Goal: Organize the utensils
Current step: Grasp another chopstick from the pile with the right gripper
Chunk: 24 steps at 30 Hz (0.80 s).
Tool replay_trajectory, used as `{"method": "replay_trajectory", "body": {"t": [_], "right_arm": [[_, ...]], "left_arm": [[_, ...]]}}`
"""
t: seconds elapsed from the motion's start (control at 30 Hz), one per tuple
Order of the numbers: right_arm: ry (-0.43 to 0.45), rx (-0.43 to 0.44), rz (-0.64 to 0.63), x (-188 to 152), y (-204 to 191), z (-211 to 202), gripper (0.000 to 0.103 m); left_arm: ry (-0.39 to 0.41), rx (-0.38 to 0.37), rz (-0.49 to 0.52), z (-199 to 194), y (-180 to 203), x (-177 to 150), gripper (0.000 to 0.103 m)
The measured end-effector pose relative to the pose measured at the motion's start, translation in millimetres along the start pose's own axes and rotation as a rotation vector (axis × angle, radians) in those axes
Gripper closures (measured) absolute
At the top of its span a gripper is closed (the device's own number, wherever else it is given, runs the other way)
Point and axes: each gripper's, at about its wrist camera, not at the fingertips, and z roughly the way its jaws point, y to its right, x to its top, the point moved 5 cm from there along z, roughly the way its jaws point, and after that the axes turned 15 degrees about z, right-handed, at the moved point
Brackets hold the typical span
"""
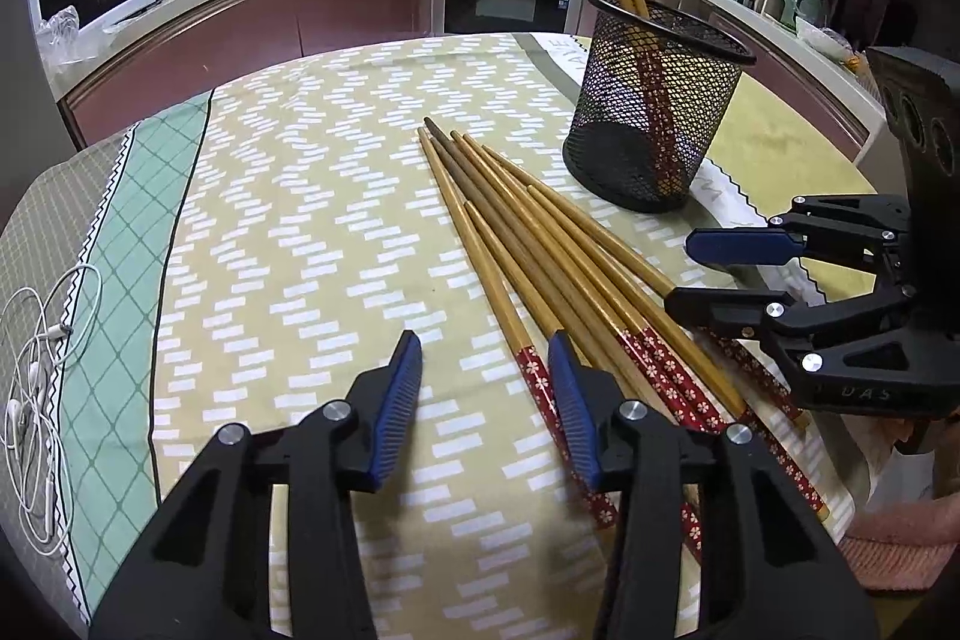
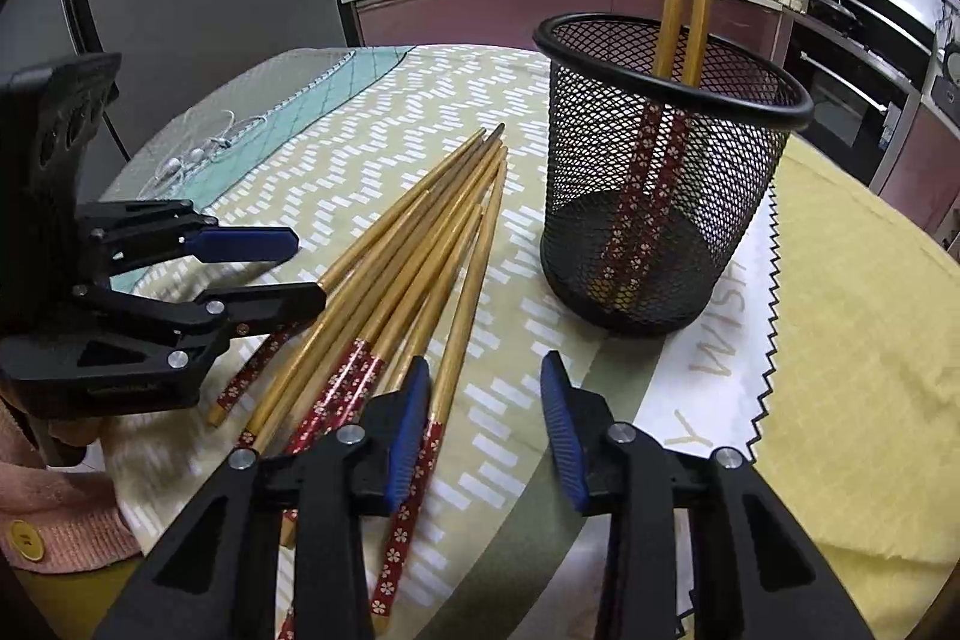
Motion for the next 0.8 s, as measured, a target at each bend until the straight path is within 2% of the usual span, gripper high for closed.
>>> {"method": "replay_trajectory", "body": {"t": [0.13, 0.3, 0.53, 0.8], "right_arm": [[-0.002, -0.017, -0.011, 3, -4, 4, 0.07], [-0.005, -0.018, -0.024, 8, -10, 10, 0.079], [-0.012, 0.008, 0.015, 16, -10, 16, 0.093], [-0.02, 0.067, 0.093, 17, -1, 11, 0.097]], "left_arm": [[-0.008, 0.008, 0.002, 3, -1, 5, 0.063], [-0.016, 0.01, 0.001, 8, -2, 11, 0.07], [-0.015, -0.008, -0.031, 14, -3, 19, 0.091], [0.001, 0.005, -0.099, 11, -7, 16, 0.094]]}}
